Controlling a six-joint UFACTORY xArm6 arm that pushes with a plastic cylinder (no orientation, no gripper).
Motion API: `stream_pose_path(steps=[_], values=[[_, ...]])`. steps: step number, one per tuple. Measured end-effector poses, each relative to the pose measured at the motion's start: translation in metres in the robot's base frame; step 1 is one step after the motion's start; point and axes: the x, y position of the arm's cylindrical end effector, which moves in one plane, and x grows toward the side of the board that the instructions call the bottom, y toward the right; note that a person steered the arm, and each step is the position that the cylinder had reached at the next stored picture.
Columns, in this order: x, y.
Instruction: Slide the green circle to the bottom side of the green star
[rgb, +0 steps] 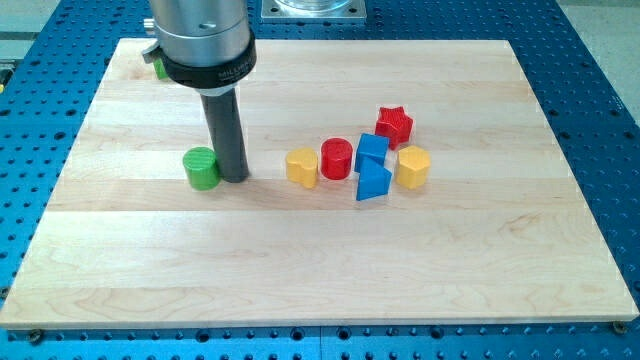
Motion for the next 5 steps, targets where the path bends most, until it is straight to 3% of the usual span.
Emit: stream_pose_path(steps=[2,3,4,5], values=[[0.044,-0.004],[0.044,-0.040],[0.013,-0.053],[0.023,-0.040]])
